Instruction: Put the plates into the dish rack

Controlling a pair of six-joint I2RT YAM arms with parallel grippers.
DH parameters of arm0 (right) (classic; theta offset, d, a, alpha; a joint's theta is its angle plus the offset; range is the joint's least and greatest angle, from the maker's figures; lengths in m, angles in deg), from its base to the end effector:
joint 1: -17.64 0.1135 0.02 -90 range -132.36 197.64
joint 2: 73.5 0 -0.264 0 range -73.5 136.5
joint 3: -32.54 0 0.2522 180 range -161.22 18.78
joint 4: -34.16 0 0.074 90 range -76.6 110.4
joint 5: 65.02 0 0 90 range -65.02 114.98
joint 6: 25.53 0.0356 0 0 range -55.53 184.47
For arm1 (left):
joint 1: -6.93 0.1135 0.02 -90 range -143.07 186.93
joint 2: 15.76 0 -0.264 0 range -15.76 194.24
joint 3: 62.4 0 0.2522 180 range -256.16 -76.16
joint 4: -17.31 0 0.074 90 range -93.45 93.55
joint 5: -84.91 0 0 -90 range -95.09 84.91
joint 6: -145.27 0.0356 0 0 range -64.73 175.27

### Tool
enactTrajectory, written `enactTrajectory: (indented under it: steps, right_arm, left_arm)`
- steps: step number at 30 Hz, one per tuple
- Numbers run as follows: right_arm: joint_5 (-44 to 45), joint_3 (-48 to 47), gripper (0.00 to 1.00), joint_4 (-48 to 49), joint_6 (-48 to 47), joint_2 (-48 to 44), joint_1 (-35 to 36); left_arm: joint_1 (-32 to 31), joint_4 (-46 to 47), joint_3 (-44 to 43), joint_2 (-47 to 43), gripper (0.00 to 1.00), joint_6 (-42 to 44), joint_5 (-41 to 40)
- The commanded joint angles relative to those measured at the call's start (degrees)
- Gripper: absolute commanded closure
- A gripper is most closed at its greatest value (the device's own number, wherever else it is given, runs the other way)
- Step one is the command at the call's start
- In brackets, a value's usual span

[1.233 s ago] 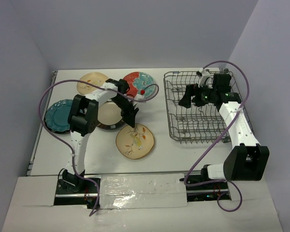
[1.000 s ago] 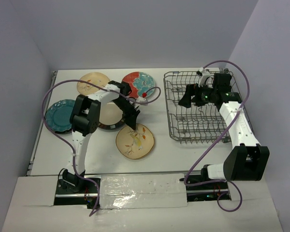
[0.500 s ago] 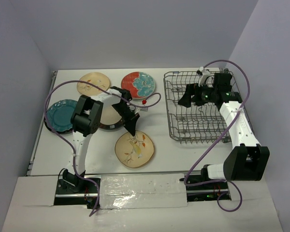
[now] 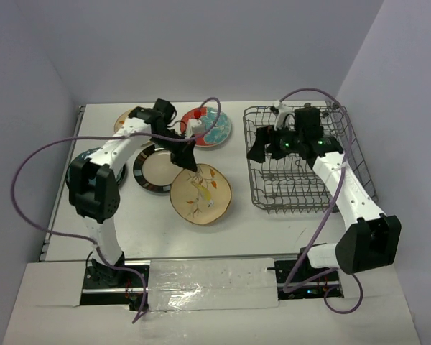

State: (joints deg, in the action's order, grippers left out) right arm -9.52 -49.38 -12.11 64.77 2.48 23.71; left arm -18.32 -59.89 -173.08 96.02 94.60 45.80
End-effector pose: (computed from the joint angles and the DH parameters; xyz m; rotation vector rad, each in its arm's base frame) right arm 0.2819 0.0503 0.3289 -0.4279 2.1886 0.7411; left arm 0.3407 -0.1912 0.2594 1.4902 2.1219 -1.1904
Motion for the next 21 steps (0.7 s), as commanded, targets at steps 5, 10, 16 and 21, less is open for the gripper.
enactTrajectory:
  steps: [5, 10, 16, 21]
  right_arm:
    - [8.0, -4.1, 0.0, 3.4, 0.7, -3.7, 12.6]
    - [6.7, -6.7, 0.01, 1.6, 0.2, -1.4, 16.4]
    - [3.2, -7.0, 0.04, -0.1, -2.7, -0.1, 20.1]
    - [3.1, -7.4, 0.07, -1.6, -4.4, 2.3, 22.4]
  left_arm:
    - [1.7, -3.6, -2.3, -7.9, 1.0, -5.5, 11.0]
    - [1.8, -0.7, -1.8, -10.3, 1.0, -8.6, 12.0]
    - [1.9, -1.5, -3.1, -10.1, 1.0, -8.7, 13.6]
    - [1.9, 0.0, -2.4, -11.3, 1.0, -9.4, 15.6]
